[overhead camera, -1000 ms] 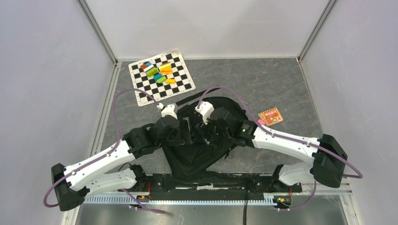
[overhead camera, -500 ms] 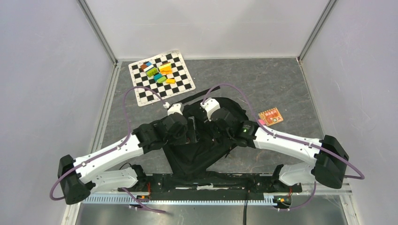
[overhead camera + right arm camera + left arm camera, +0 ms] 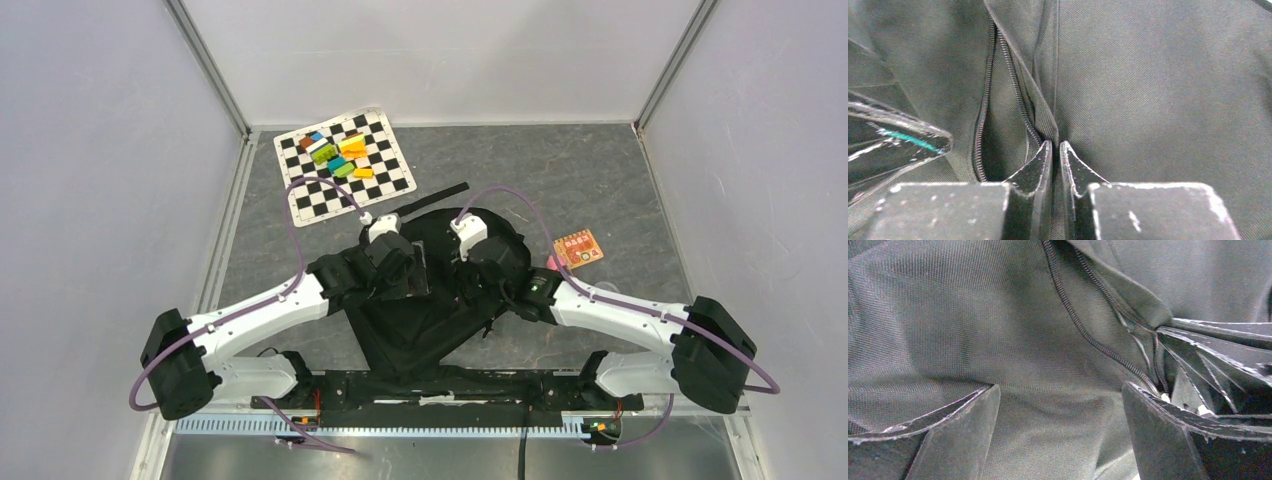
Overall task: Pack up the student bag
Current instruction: Unzip the student bag at the center of the board.
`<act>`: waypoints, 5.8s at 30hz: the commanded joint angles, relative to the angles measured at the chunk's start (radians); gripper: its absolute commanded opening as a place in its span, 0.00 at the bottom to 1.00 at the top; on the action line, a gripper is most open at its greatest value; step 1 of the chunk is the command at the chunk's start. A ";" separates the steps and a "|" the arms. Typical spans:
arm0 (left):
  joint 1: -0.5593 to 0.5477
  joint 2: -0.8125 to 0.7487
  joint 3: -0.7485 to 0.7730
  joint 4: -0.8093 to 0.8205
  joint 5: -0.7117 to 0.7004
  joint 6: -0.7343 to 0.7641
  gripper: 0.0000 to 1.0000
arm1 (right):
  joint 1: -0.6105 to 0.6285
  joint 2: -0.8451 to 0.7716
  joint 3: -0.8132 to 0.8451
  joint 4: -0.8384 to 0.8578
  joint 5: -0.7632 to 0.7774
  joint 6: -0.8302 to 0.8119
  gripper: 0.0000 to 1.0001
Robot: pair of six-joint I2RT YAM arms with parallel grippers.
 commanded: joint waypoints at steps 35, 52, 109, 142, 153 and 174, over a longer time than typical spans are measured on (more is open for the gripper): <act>0.023 -0.473 -0.404 0.374 -0.052 0.062 0.02 | -0.017 -0.158 0.099 0.030 -0.573 0.023 0.62; 0.023 -0.448 -0.391 0.385 -0.023 0.070 0.02 | -0.020 -0.023 0.018 -0.008 -0.516 0.090 0.65; 0.015 -0.127 -0.068 0.044 0.100 0.025 0.13 | 0.028 -0.145 -0.109 0.340 -0.677 0.025 0.61; 0.015 -0.227 -0.076 0.022 0.056 0.003 0.02 | 0.093 0.135 0.135 -0.031 -0.016 -0.183 0.83; 0.015 -0.225 -0.087 -0.031 0.023 -0.005 0.02 | -0.032 0.038 0.119 -0.053 0.129 -0.094 0.47; 0.015 -0.210 -0.047 -0.009 0.025 0.024 0.02 | -0.125 -0.153 0.130 -0.136 -0.231 -0.164 0.98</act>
